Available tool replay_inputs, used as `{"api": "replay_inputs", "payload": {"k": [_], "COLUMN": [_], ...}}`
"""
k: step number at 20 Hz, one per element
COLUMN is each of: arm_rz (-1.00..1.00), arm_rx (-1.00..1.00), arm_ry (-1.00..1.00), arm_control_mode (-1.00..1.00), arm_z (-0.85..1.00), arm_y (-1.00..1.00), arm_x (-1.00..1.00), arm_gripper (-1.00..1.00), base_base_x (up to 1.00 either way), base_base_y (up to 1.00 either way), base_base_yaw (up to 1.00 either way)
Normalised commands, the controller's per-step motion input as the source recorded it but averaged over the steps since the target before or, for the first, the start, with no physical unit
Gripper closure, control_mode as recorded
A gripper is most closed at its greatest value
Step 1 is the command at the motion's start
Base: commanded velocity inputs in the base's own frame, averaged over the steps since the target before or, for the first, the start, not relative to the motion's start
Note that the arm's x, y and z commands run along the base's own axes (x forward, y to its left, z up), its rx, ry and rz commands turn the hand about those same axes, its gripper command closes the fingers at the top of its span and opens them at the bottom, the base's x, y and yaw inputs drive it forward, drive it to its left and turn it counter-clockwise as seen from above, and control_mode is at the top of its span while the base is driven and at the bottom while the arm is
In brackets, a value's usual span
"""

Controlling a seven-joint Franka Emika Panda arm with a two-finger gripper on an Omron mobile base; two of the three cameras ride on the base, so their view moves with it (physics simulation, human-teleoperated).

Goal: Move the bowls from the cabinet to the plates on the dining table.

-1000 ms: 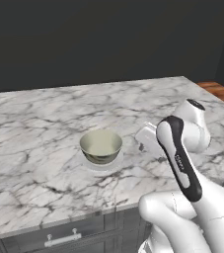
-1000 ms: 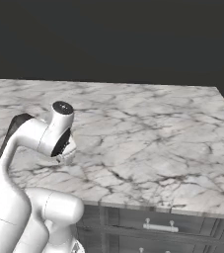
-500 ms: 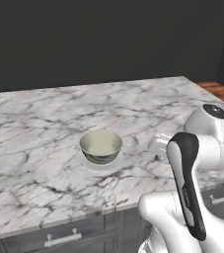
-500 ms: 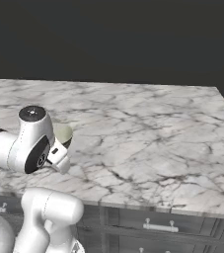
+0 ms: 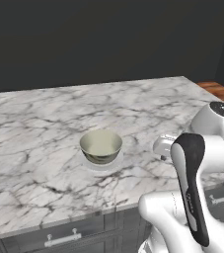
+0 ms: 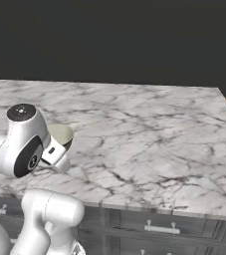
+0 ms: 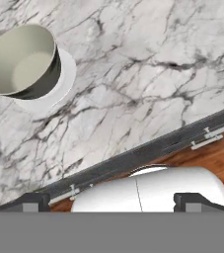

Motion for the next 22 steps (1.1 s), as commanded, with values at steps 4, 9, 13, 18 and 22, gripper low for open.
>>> {"api": "replay_inputs", "payload": {"k": [4,9,13,18,22], "arm_rz": [0.0,0.0,0.0,0.0,0.0], "arm_rx": [0.0,0.0,0.0,0.0,0.0], "arm_ry": [0.0,0.0,0.0,0.0,0.0], "arm_control_mode": [1.0,1.0,1.0,1.0,1.0], "arm_z": [0.0,0.0,0.0,0.0,0.0], "arm_y": [0.0,0.0,0.0,0.0,0.0], "arm_x": [0.0,0.0,0.0,0.0,0.0], "arm_gripper": [-1.0,-1.0,-1.0,-1.0,-1.0], "base_base_x": [-0.23,-0.83,-1.0,-0.58,-0.08], "base_base_y": [-0.03,-0.12,-0.18,-0.02,-0.08], "base_base_yaw": [0.0,0.0,0.0,0.0,-0.02]}}
